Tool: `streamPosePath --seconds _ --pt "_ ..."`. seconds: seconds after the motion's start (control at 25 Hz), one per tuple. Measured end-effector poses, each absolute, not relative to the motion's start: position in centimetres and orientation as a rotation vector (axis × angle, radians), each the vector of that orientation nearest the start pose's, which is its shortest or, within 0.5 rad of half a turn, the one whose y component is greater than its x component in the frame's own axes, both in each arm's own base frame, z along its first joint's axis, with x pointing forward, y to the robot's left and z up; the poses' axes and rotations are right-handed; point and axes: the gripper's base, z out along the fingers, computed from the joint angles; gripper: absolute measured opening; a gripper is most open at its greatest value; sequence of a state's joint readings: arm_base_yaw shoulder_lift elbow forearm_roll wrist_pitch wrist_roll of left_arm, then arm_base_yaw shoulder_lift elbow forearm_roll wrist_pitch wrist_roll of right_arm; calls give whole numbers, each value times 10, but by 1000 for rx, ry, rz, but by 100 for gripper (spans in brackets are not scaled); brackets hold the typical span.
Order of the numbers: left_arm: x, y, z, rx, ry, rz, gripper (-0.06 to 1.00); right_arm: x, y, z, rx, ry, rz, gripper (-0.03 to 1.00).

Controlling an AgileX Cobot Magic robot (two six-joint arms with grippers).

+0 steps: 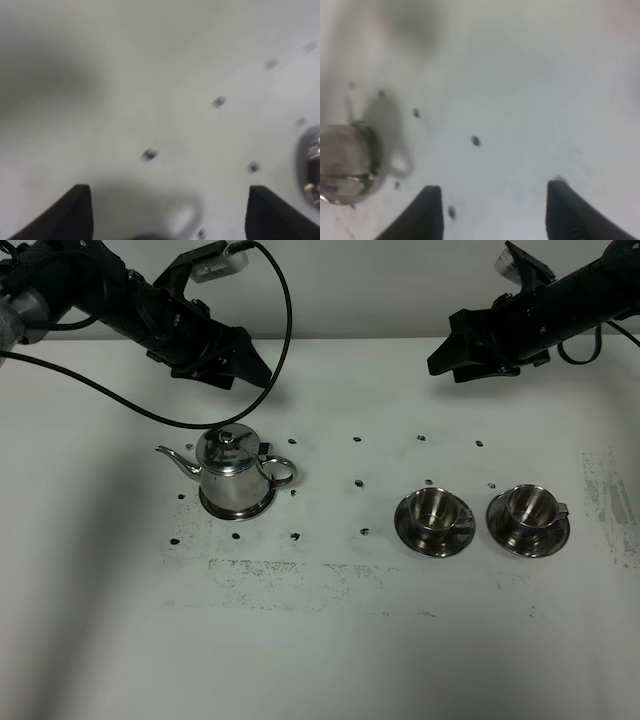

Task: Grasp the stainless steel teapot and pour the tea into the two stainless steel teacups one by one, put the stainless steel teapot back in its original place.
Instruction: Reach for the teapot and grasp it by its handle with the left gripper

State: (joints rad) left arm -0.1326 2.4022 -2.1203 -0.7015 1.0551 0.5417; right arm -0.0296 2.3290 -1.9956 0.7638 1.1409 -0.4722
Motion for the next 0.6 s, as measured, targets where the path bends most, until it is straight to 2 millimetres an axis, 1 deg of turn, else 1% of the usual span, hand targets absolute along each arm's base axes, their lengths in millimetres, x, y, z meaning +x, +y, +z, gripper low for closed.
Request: streamPosePath --seconds 0.08,0.12,0.16,0.24,0.36,0.4,0.44,0.48,0.52,0.6 --pt "502 -117 202 544 2552 -748 62 488 38 220 -251 2641 800 45" --pt "500 -116 212 539 2545 -735 61 483 35 237 -266 2632 734 45" --pt "498 -115 221 529 2541 -722 61 477 33 250 -273 2627 684 45" --pt "490 -111 244 517 2522 -671 59 460 27 282 -285 2604 569 45" --pt "471 -103 270 505 2499 -569 56 430 22 310 -273 2558 454 44" --pt "463 -100 276 503 2494 -540 54 417 21 316 -262 2539 427 43" --pt "456 -98 277 495 2489 -522 54 406 20 317 -248 2528 412 43" --pt "448 -96 283 487 2462 -501 53 393 20 322 -241 2514 399 43" --pt "440 -94 286 481 2443 -484 53 380 20 329 -231 2484 383 43" --pt "423 -92 288 472 2405 -461 52 355 20 333 -215 2465 372 43"
